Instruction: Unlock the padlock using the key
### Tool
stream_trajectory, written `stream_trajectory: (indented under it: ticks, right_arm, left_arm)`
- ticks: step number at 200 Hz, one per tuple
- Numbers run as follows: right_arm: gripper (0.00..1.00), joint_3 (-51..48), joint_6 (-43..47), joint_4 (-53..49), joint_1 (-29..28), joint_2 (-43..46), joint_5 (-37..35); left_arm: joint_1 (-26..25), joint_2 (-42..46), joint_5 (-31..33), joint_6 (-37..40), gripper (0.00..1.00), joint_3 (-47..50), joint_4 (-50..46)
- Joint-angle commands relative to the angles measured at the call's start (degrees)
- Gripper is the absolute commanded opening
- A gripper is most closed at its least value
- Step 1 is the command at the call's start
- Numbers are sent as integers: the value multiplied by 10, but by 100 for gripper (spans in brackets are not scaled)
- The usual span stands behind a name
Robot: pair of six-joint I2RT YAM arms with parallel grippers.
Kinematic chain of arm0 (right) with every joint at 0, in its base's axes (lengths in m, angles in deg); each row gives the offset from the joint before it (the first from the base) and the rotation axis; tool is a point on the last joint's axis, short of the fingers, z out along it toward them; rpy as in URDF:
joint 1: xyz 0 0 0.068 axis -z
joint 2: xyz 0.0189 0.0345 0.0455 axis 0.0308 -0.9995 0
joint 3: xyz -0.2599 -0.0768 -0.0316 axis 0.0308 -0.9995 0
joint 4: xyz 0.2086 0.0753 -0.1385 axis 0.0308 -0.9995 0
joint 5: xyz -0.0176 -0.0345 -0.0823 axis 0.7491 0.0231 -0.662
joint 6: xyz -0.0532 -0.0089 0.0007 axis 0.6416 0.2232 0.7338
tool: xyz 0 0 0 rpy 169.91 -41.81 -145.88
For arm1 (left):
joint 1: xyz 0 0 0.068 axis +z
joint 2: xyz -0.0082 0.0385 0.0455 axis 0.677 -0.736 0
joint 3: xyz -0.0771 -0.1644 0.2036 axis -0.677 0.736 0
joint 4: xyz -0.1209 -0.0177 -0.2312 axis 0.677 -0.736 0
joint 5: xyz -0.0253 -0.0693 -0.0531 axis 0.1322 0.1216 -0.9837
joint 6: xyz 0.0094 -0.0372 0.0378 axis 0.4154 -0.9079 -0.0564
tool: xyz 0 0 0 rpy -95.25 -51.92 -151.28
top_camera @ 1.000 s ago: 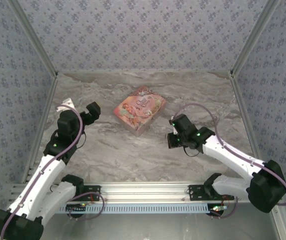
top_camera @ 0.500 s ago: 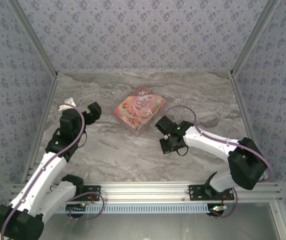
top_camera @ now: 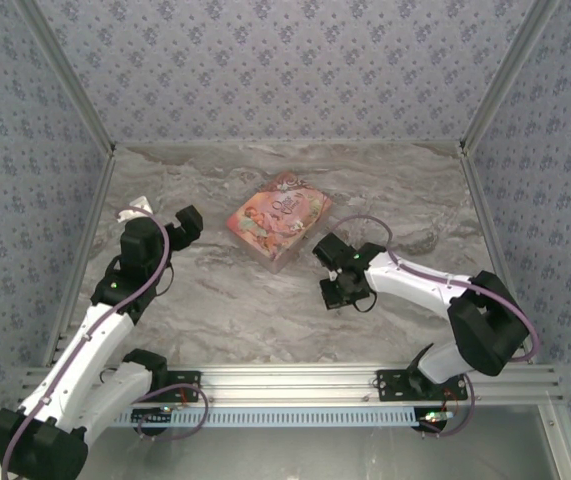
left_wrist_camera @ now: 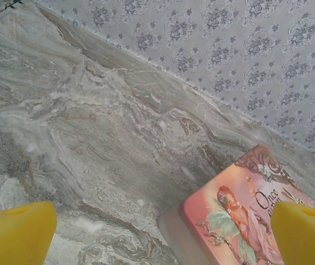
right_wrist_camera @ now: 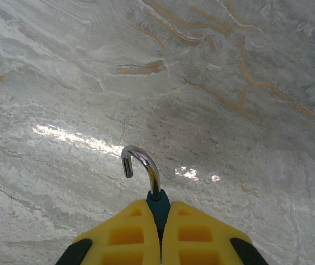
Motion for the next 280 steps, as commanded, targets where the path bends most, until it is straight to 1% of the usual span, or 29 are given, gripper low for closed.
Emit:
stream_trajectory:
  ticks: [1,40,71,110,144,163,181,205,220,245,257,280]
  right_arm:
    - [6,-11,-15,3,3,-10,4]
    - [6,-31,-23,26,11,-15,13]
    - [11,-38,-21,34,18,-20,15]
    - [19,-52,-19,47,28,-20,26]
    - [27,-50,-19,45,32,-2,18]
    - [35,-47,-17,37,34,18,2]
    - [47,-48,-11,40,36,49,-9]
    - [58,-59,-3,54,47,117,-23]
    - [63,-66,-1,54,62,166,-38]
    - [77,-74,9,77,102,256,-64]
    - [85,-82,8,86,129,303,-70]
    - [99,-101,19,126,192,386,-47]
  left_arm:
    - [4,3,-9,4,99,2,-4]
    - [4,3,-13,3,100,1,-4]
    - [4,0,-16,3,99,0,-5]
    - [4,-2,-21,2,99,0,-6]
    - [4,-8,-26,3,100,-4,-7]
    - [4,-12,-29,4,99,-7,-8]
    - [4,-16,-31,6,100,-8,-6]
    - [4,-20,-27,17,100,-17,-11]
    - [4,-22,-22,27,100,-26,-17]
    - [6,-22,-7,42,99,-34,-20]
    - [7,-23,-1,47,99,-37,-19]
    - [8,-25,16,75,99,-52,-24]
